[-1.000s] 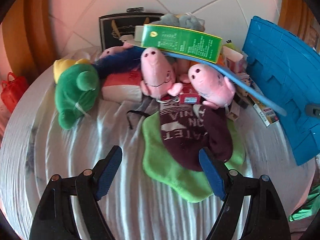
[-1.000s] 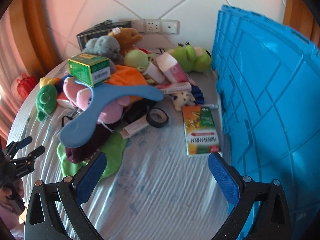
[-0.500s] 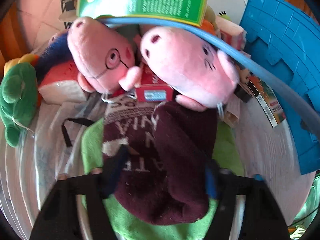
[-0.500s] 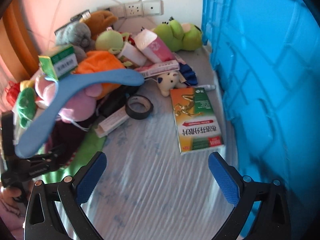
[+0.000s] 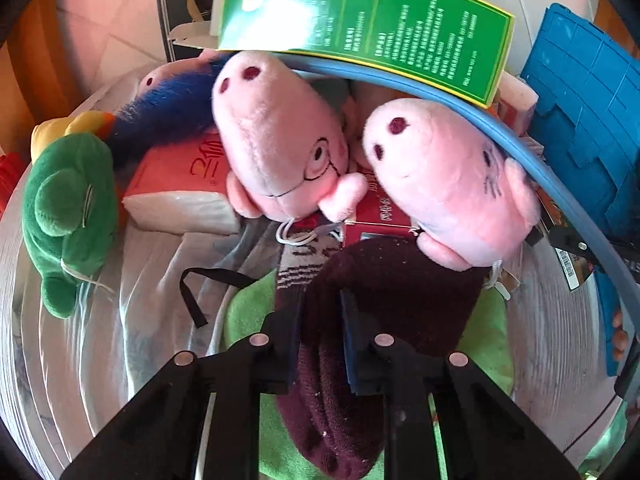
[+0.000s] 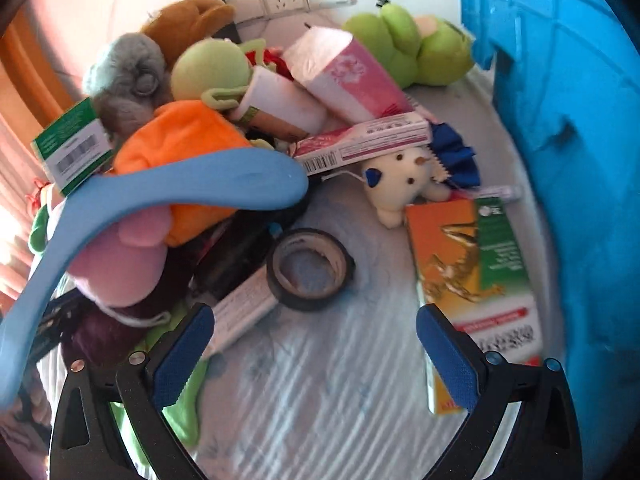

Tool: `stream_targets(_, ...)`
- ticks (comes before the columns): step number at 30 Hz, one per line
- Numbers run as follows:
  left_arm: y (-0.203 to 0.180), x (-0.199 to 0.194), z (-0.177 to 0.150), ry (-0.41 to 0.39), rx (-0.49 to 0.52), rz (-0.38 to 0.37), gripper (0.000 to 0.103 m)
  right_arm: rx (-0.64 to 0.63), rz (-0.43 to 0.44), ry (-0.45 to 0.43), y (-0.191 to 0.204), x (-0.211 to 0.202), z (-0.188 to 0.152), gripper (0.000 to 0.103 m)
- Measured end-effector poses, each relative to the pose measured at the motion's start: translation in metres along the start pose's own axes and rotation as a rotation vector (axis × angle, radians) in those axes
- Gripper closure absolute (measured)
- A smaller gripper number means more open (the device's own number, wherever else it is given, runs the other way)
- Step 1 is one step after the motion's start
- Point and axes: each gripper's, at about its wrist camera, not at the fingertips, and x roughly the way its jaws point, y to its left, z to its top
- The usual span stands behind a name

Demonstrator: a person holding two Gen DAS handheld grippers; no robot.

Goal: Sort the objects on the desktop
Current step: 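Grasp a maroon knit hat with the left tool while the right tool grasps a black tape roll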

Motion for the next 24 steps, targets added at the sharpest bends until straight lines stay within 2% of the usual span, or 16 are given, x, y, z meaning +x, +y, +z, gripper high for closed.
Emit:
stream_targets(1, -0.003, -0.001, 0.001, 0.002, 0.007, -0.015, 0.076, -0.005, 0.001, 0.008, 0.000, 0.005, 0.002, 0.005)
stream_targets(3, -0.009, -0.003, 0.002, 0.005, 0.014, -0.062, 0.053, -0.007, 0.007, 0.030, 0.000, 0.013, 0.006, 0.010)
stream_targets(5, -0.019, 0.000, 0.003, 0.021, 0.036, -0.093, 0.037, -0.004, 0.011, 0.050, -0.001, 0.022, 0.009, 0.011)
stream_targets(8, -0.028, 0.018, 0.001, 0.065, 0.062, -0.067, 0.035, 0.007, 0.018, 0.067, -0.003, 0.033, 0.011, 0.018)
stream_targets(10, -0.026, 0.023, 0.000, 0.076, 0.023, -0.092, 0.036, 0.017, 0.026, 0.086, -0.005, 0.040, 0.011, 0.037)
stream_targets(11, -0.027, 0.022, 0.000, 0.073, 0.031, -0.097, 0.045, 0.021, 0.040, 0.077, -0.005, 0.040, 0.011, 0.038)
stream_targets(12, -0.029, 0.019, 0.000, 0.066, 0.047, -0.104, 0.061, 0.021, 0.053, 0.074, -0.005, 0.040, 0.011, 0.047)
stream_targets(15, -0.034, 0.005, -0.003, 0.034, 0.073, -0.107, 0.092, 0.002, 0.042, 0.068, 0.000, 0.035, 0.008, 0.048)
stream_targets(18, -0.034, -0.015, -0.007, -0.003, 0.059, -0.133, 0.093, -0.008, 0.050, 0.054, 0.005, 0.020, 0.000, 0.048)
stream_targets(24, -0.026, -0.068, -0.012, -0.111, 0.079, -0.088, 0.093, -0.054, 0.026, -0.015, 0.017, -0.040, -0.023, 0.048)
